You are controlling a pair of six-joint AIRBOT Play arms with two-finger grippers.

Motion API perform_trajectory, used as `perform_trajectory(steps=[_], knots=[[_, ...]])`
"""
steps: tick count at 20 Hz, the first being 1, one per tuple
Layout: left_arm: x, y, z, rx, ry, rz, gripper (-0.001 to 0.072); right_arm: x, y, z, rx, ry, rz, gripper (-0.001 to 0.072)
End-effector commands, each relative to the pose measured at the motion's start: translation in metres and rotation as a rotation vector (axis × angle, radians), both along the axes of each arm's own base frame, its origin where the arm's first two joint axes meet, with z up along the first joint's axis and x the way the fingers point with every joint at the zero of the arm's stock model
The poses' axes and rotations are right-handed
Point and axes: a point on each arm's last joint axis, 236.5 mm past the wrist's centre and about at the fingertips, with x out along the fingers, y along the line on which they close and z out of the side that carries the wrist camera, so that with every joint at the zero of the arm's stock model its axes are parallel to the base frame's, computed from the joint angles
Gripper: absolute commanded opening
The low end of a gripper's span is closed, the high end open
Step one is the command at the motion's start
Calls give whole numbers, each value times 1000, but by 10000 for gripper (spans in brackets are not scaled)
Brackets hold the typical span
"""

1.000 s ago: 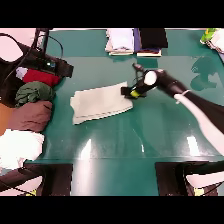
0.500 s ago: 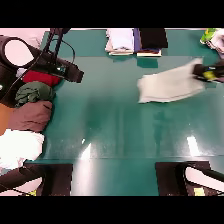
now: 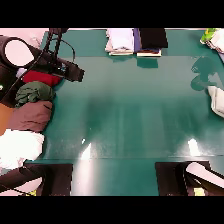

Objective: Fold the shirts.

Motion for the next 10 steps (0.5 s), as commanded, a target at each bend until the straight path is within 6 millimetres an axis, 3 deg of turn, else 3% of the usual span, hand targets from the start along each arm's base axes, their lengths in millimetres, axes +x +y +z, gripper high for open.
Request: perform_trajectory(steps=[1,7,10], knots=[[0,0,0,-1,3,2,27,-42,-7,-32,15,126,-39,15],[-1,0,-1,2,8,1,27,-88,-31,-24,-109,324,-50,15],[-2,0,-2,4,12,0,28,-93,-37,-22,-130,350,-59,17]])
